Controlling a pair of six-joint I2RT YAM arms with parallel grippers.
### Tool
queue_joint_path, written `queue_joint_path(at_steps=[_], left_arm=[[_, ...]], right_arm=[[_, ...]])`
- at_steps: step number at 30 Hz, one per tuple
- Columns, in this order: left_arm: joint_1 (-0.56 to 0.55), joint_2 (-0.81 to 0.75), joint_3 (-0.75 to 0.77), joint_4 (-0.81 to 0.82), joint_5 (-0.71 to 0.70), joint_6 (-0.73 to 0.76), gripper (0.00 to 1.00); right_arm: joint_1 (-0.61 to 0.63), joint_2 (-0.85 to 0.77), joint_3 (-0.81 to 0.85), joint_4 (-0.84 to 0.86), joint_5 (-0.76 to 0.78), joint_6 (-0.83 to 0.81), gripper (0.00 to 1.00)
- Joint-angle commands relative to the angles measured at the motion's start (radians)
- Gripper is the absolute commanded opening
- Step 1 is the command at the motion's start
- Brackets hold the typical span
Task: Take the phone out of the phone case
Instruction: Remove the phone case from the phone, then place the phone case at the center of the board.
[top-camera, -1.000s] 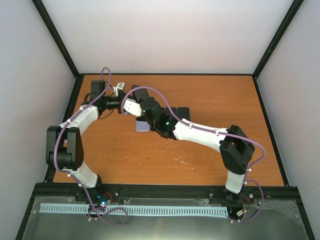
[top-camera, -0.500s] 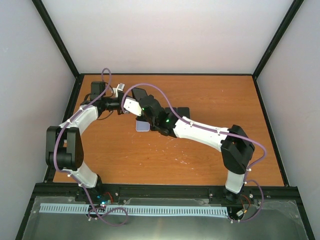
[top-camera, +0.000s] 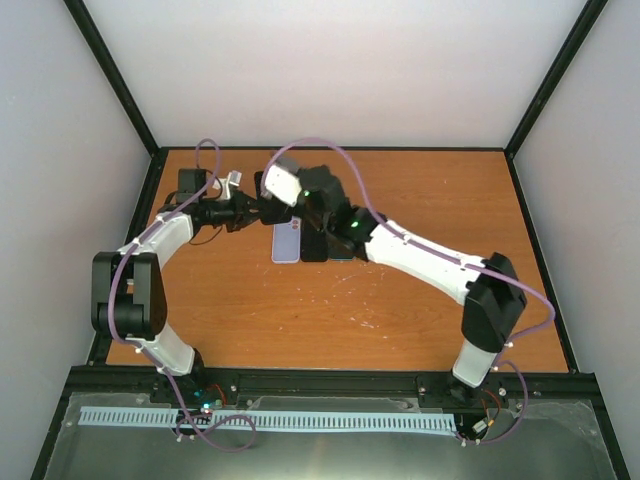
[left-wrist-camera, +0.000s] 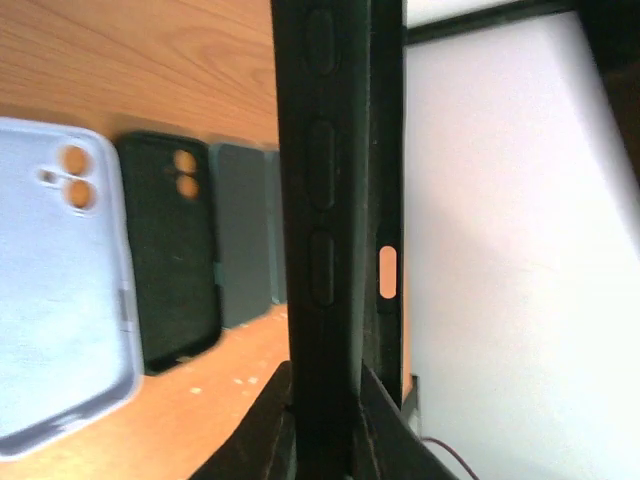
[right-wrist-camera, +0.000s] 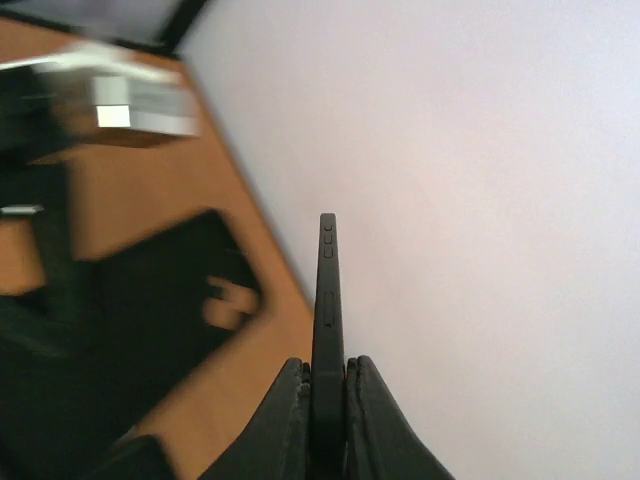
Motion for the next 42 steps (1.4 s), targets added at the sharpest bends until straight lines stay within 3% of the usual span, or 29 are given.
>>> queue_joint_path(at_steps=[1,5,9,17,31,38,42], left_arm=[[0.047,0.002,-0.007,-0.003,-0.123,0.11,0.01],[0.05,0.001,0.022,-0.044,-0.133,0.179,0.01],[0.06,0.02,0.074,-0.181,-0.151,0.429,0.01],[0.191,0.151,0.078,-0.394,-0.162,0.705,0.01],[0.179,0.377,0.125,-0.458,-0.136,0.787,0.01],[0.145,0.421,0.158,-0.442,-0.147,0.747,0.01],[0.109,0.44,0.18,-0.432,-0.188,0.716,0.09]], right_arm=[[-0.06,-0.124,0.071,0.099,0.086,0.023,0.03],[-0.081,-0.14,0.058,0.085,0.065,0.037,0.03],[-0.115,-0.166,0.041,0.033,0.01,0.061,0.03],[-0.172,-0.205,-0.018,-0.03,-0.071,0.098,0.03],[-0.196,-0.2,-0.033,-0.046,-0.077,0.107,0.03],[-0.198,-0.18,-0.022,-0.052,-0.089,0.121,0.03],[-0.197,-0.176,-0.017,-0.057,-0.097,0.126,0.03]])
